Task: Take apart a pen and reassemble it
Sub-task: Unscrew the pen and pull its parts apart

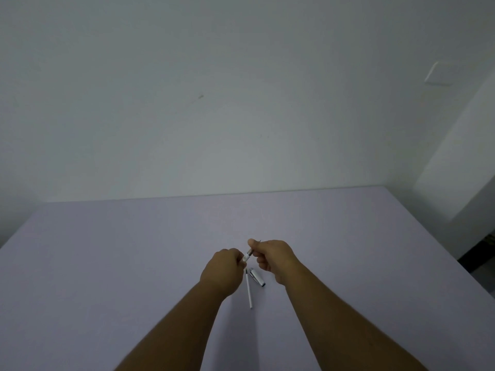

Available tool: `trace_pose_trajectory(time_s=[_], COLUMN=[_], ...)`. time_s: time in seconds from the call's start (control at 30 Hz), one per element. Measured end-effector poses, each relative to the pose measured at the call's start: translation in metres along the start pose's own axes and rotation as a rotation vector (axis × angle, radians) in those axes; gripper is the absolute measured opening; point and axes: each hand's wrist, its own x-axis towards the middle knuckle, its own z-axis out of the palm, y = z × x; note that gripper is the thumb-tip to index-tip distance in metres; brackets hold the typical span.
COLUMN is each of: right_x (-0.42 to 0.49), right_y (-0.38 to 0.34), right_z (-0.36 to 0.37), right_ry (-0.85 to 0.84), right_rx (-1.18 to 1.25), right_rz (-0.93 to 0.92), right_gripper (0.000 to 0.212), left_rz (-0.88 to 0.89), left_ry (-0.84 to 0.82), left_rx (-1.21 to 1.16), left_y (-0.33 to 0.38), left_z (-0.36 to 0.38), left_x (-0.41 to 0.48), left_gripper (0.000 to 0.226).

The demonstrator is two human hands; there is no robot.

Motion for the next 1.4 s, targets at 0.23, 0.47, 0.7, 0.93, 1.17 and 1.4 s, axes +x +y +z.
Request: trace_pose_trajectory(time_s=[0.23, 0.47, 0.7, 0.93, 1.17, 1.4], right_x=[-0.002, -0.002, -0.003, -0.004, -0.001, -0.002], right_y=[0.005, 0.008, 0.01, 0.012, 0.005, 0.003], right_z=[0.0, 0.0, 0.003, 0.004, -0.004, 0.001], right_ry=[-0.032, -0.042, -0.039, -0.078, -0.044, -0.002], right_rx=[0.069, 0.024, -0.006, -0.011, 0.063, 0.065], right_rz=[-0.048, -0.093, -0.097, -0.064, -0.13, -0.17], right_gripper=[0.008, 0.011, 0.005, 0.006, 0.013, 0.01], left_rz=[-0.007, -0.008, -0.005, 0.001, 0.012, 0.066], left_ry=[0.004, 0.001, 0.001, 0.003, -0.005, -0.03], left_rx=[-0.001, -0.006, -0.014, -0.021, -0.082, -0.13], left_y=[0.0, -0.001, -0.003, -0.005, -0.011, -0.012], left_z=[0.0, 0.0, 0.0, 0.003, 0.006, 0.008], left_x=[-0.003, -0.005, -0.005, -0.003, -0.004, -0.002], left_gripper=[0.024, 0.023, 0.024, 0.024, 0.023, 0.025])
